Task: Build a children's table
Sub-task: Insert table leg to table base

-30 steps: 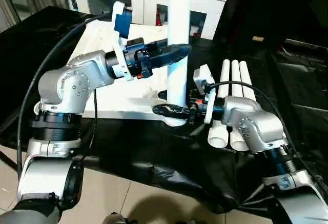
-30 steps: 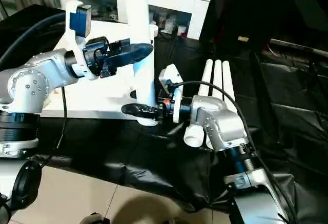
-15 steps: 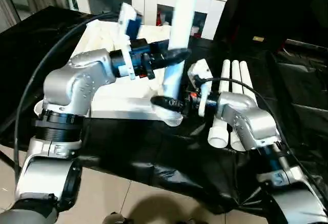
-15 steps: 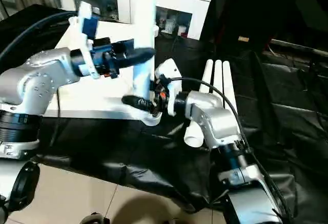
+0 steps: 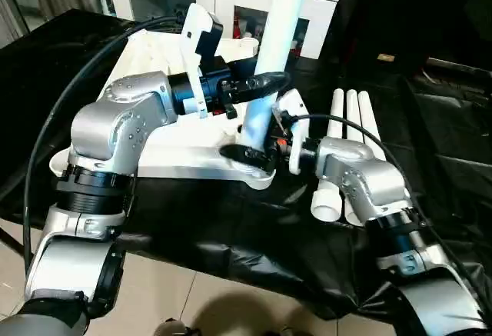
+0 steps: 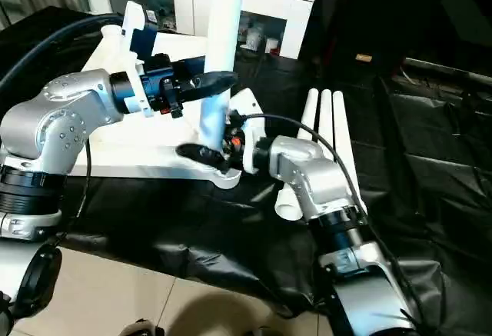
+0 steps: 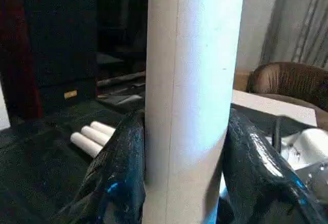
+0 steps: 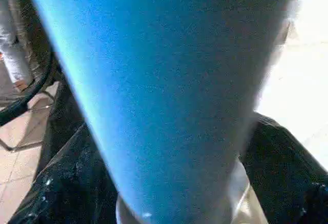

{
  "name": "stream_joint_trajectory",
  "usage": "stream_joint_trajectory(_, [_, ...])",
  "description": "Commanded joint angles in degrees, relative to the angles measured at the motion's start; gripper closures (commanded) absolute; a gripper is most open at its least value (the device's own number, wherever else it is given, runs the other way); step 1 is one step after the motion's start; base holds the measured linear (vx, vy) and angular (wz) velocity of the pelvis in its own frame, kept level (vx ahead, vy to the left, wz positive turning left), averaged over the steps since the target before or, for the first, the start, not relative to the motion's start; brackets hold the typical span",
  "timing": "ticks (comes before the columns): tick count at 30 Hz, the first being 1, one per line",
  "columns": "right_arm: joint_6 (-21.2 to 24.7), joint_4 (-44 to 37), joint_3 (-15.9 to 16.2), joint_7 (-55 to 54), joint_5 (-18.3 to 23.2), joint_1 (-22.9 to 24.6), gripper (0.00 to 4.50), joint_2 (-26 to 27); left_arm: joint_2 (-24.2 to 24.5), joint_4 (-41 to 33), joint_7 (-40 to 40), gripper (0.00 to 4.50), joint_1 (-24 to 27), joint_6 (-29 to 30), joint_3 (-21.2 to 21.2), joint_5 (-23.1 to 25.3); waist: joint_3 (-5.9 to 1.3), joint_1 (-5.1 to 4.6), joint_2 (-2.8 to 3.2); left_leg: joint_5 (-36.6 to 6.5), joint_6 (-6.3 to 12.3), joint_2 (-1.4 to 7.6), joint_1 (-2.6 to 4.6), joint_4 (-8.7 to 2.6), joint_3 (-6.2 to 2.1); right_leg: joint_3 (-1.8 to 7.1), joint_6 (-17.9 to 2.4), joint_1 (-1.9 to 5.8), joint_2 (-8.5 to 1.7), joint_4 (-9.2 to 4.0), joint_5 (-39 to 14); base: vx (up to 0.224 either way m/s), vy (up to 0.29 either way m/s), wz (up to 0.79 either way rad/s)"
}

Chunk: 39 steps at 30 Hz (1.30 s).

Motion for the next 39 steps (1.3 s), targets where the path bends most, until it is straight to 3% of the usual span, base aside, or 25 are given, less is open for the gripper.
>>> stream_joint_trajectory(1, [0.1,0.5,-1.1,-0.7,-0.2,-1.1,0.85,-0.4,-0.1,-1.0,0.0,2.67,0.1,-0.9,-0.3,0.0,-4.89,-0.06,0.98,-7.7,-2.19,0.31,0.65,-3.75,0.41,1.63,-11.1,3.52,-2.99,-3.96,-4.9,0.0,0.0,0.0])
stream_joint_trajectory(11, [0.7,0.4,-1.0,-0.9,-0.4,-1.2,0.85,-0.8,-0.2,-0.8,0.1,2.67,0.5,-1.2,0.0,0.0,-4.85,-0.12,0.79,-7.6,-2.04,0.29,0.61,-3.75,0.44,1.63,-11.1,3.58,-2.98,-3.93,-4.9,0.0,0.0,0.0])
stream_joint_trajectory(12, [1.0,0.5,-0.8,-0.4,-0.2,-1.2,1.02,-0.8,-0.3,-0.8,0.4,2.67,0.5,-1.1,0.3,-0.2,-4.85,-0.16,0.59,-7.7,-1.97,0.28,0.61,-3.74,0.48,1.62,-11.1,3.58,-2.96,-3.99,-5.0,0.0,0.0,0.0])
stream_joint_trajectory(16, [1.4,0.7,-0.8,0.4,0.4,-1.1,1.32,-0.6,-0.3,-1.0,0.6,2.67,0.7,-1.0,0.6,-0.3,-4.87,-0.11,0.69,-7.6,-1.78,0.32,0.6,-3.71,0.46,1.64,-11.1,3.57,-3.01,-3.93,-4.9,0.0,0.0,0.0])
stream_joint_trajectory(18, [2.0,0.4,-0.6,0.8,0.8,-1.1,1.46,-0.6,-0.1,-1.4,0.6,2.67,0.9,-0.9,0.7,-0.5,-4.83,-0.1,0.32,-7.4,-1.66,0.3,0.55,-3.75,0.47,1.6,-11.0,3.61,-2.99,-3.98,-5.1,0.0,0.0,0.0])
stream_joint_trajectory(22, [0.9,1.8,-0.4,1.1,0.4,-1.3,1.77,-0.3,0.4,-1.6,0.7,2.67,1.4,-1.0,1.0,-0.5,-4.89,0.0,0.5,-7.4,-1.69,0.34,0.51,-3.75,0.41,1.6,-11.0,3.59,-3.16,-3.9,-5.3,0.0,0.0,0.0])
stream_joint_trajectory(23, [0.7,2.3,-0.7,1.0,0.6,-1.5,1.88,0.1,0.7,-2.3,0.8,2.67,1.9,-0.7,0.9,-0.4,-4.82,0.08,-0.22,-7.3,-1.54,0.37,0.47,-3.79,0.46,1.56,-10.9,3.54,-3.21,-3.96,-6.0,0.0,0.0,0.0])
stream_joint_trajectory(25, [0.7,2.3,-0.7,1.0,0.6,-1.5,2.01,0.2,0.8,-2.4,0.7,2.67,2.0,-0.6,0.9,-0.4,-4.83,0.09,0.12,-7.3,-1.65,0.42,0.49,-3.81,0.43,1.58,-10.8,3.48,-3.25,-3.92,-6.3,0.0,0.0,0.0])
stream_joint_trajectory(27, [0.4,2.9,-1.1,0.2,1.2,-1.4,2.22,1.8,1.6,-3.4,0.9,2.67,3.4,-0.6,1.0,-0.1,-4.81,0.11,-0.42,-6.8,-1.55,0.5,0.34,-3.89,0.35,1.52,-10.6,3.57,-3.35,-3.73,-6.1,0.0,0.0,0.0])
stream_joint_trajectory(32, [0.4,2.7,-1.6,-0.5,1.4,-1.0,2.48,2.6,1.2,-2.4,3.6,2.67,3.7,0.2,1.7,0.6,-4.77,0.08,-0.23,-7.3,-2.2,0.56,0.75,-3.94,0.41,1.52,-10.4,3.17,-3.26,-3.8,-5.8,0.0,0.0,0.0])
stream_joint_trajectory(33, [0.7,2.5,-1.8,-0.6,1.5,-0.9,2.51,2.7,1.0,-2.3,3.5,2.33,3.5,1.1,2.3,-0.4,-4.74,0.15,-0.24,-7.4,-2.26,0.52,0.87,-3.93,0.48,1.54,-10.6,3.1,-3.21,-3.77,-5.5,0.0,0.0,0.0])
stream_joint_trajectory(34, [0.1,2.4,-2.6,-1.0,1.8,-0.8,2.52,2.8,1.1,-1.1,2.7,2.12,2.8,2.2,2.9,-1.6,-4.74,0.2,0.17,-7.7,-2.49,0.47,0.83,-3.96,0.42,1.53,-10.7,3.12,-3.17,-3.76,-5.2,0.0,0.0,0.0])
stream_joint_trajectory(38, [-0.5,2.0,-3.4,-0.6,2.1,-0.3,2.56,2.4,-0.6,0.2,4.3,1.81,2.0,0.5,5.0,-2.7,-4.8,0.38,-0.03,-8.0,-2.82,0.37,0.78,-3.95,0.4,1.57,-10.6,3.33,-3.18,-3.84,-5.0,0.0,0.0,0.0])
stream_joint_trajectory(39, [-0.7,1.4,-4.0,-1.0,2.3,0.2,2.59,2.6,-2.1,0.7,5.9,1.72,1.9,-2.1,6.5,-3.1,-4.88,0.44,0.27,-8.1,-2.86,0.37,0.72,-3.89,0.35,1.57,-10.9,3.47,-3.23,-3.84,-3.9,0.0,0.0,0.0])
